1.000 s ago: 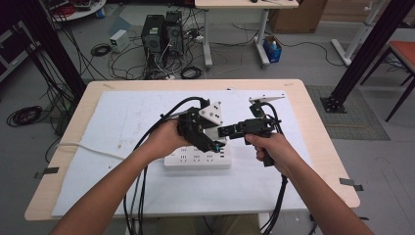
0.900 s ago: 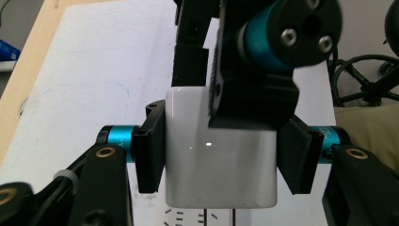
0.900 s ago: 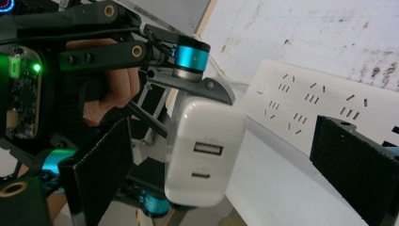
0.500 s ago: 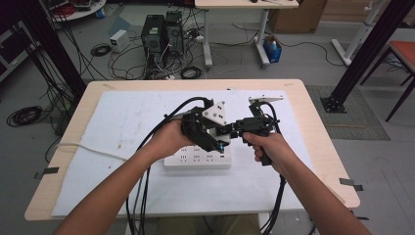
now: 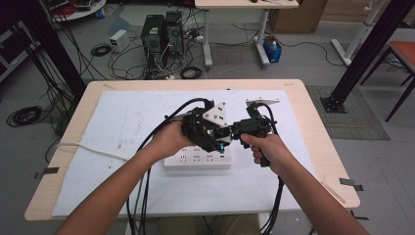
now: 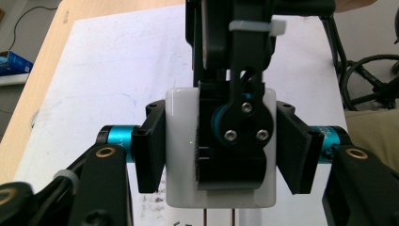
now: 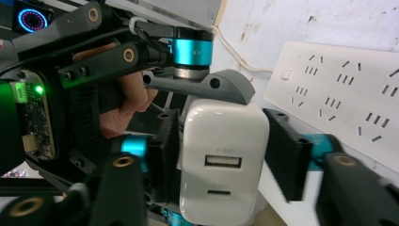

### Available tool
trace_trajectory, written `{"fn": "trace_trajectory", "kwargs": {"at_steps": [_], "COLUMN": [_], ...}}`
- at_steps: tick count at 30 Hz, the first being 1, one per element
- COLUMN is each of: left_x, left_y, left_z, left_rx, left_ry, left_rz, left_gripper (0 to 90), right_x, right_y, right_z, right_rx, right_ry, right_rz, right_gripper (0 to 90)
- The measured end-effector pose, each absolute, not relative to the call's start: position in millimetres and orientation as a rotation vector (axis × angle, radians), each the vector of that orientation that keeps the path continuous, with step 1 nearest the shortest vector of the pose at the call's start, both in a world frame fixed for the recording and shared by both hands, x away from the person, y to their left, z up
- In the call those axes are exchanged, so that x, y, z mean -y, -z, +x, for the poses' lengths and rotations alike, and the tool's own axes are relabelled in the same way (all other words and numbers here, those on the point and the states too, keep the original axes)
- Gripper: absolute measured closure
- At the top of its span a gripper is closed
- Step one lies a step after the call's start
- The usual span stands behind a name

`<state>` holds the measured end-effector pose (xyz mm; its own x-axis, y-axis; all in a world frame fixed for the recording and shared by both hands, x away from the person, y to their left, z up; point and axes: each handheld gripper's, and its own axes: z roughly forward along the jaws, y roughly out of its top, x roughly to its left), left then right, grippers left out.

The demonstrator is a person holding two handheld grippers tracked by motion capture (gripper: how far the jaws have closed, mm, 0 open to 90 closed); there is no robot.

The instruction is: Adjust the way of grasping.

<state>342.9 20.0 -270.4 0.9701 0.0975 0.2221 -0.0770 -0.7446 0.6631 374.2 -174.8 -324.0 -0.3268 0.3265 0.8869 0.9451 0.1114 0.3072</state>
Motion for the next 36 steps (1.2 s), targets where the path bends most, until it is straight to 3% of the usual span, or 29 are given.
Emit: {"fn": "trace_trajectory", "kwargs": {"at_steps": [4, 8, 11, 16, 27, 36], "left_x": [-20, -20, -23, -37, -85, -128], "left_y": [270, 271, 268, 268, 278, 281], "left_z": [343, 343, 344, 346, 356, 364], "left_rx": [-0.019, -0.029, -0.062, -0.105, -0.333, -0.436], "left_ry": [-0.33, -0.345, -0.378, -0.37, -0.162, -0.129], "left_rz": [2.386, 2.382, 2.369, 2.397, 2.544, 2.663], "left_gripper": [42.4, 41.7, 28.2, 25.8, 23.4, 23.4], "right_x": [174, 175, 179, 196, 221, 240], "right_y": [324, 325, 325, 324, 314, 297], "right_z": [374, 375, 376, 380, 376, 374], "right_rx": [1.725, 1.717, 1.747, 1.785, 2.136, 2.559], "right_ry": [1.232, 1.23, 1.254, 1.329, 1.314, 1.106], "right_rz": [-1.229, -1.255, -1.285, -1.324, -1.299, -1.276], "right_gripper": [60.4, 62.0, 62.0, 62.0, 62.0, 62.0]}}
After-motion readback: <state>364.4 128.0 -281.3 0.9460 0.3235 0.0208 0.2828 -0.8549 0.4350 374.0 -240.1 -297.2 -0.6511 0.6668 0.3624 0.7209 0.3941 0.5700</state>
